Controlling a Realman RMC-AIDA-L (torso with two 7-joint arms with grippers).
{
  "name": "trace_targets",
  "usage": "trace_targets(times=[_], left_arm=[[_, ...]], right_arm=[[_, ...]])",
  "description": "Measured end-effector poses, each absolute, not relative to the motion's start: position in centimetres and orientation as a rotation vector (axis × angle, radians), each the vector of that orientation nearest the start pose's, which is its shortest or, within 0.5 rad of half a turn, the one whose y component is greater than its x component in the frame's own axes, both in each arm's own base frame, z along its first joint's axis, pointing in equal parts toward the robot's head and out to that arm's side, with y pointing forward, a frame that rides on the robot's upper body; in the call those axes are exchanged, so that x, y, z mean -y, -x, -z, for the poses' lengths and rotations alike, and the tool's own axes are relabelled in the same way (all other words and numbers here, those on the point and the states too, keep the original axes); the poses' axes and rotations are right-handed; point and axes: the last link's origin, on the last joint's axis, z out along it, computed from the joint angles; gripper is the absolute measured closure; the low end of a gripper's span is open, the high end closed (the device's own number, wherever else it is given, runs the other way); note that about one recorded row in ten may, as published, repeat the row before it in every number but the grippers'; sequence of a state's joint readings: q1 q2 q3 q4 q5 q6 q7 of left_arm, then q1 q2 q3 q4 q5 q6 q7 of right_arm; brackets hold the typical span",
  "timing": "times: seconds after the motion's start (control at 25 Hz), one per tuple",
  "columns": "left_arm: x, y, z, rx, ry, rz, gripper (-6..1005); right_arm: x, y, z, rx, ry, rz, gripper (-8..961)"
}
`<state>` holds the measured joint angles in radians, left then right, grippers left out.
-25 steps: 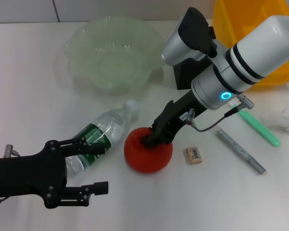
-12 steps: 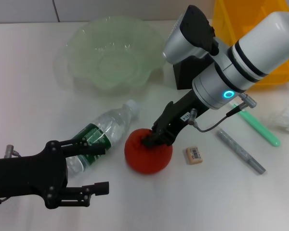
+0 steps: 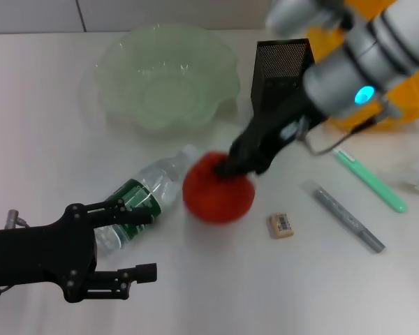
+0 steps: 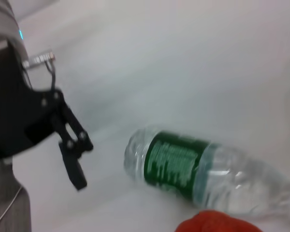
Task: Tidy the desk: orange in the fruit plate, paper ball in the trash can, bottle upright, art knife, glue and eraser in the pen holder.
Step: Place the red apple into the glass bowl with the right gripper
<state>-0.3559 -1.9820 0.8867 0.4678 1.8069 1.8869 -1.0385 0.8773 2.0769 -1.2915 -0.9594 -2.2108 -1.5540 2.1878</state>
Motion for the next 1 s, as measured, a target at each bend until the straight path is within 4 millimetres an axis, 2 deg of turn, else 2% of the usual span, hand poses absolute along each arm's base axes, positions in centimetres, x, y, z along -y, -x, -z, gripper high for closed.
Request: trace_targets(times=[0.16, 0.28, 0.44, 0.64, 0.88, 1.0], left_arm=[[-23.5, 29.0, -0.6, 0.384, 2.906, 1.024, 201], [-23.5, 29.0, -0.6, 0.383, 2.906, 1.025, 201], [-23.6, 28.7, -0.4, 0.376, 2.908, 1.032, 201], [-23.9, 28.7, -0.1, 0.377, 2.898, 1.024, 200], [-23.9, 28.8, 0.0, 0.386, 2.892, 1.016, 201], [-23.9, 28.8, 0.0, 0.392, 2.887, 1.011, 201]], right_arm=[[-38.5, -8.7, 0.8, -0.587, 3.017, 0.035, 903], [-40.7, -6.6, -0.8, -0.595, 2.914, -0.124, 903], [-44.0, -4.7, 0.2, -0.604, 2.769, -0.244, 902], [-46.9, -4.0, 2.2, -0.608, 2.637, -0.319, 902], [-47.7, -3.2, 2.9, -0.568, 2.612, -0.419, 820], [-47.8, -3.3, 2.7, -0.566, 2.602, -0.427, 724]])
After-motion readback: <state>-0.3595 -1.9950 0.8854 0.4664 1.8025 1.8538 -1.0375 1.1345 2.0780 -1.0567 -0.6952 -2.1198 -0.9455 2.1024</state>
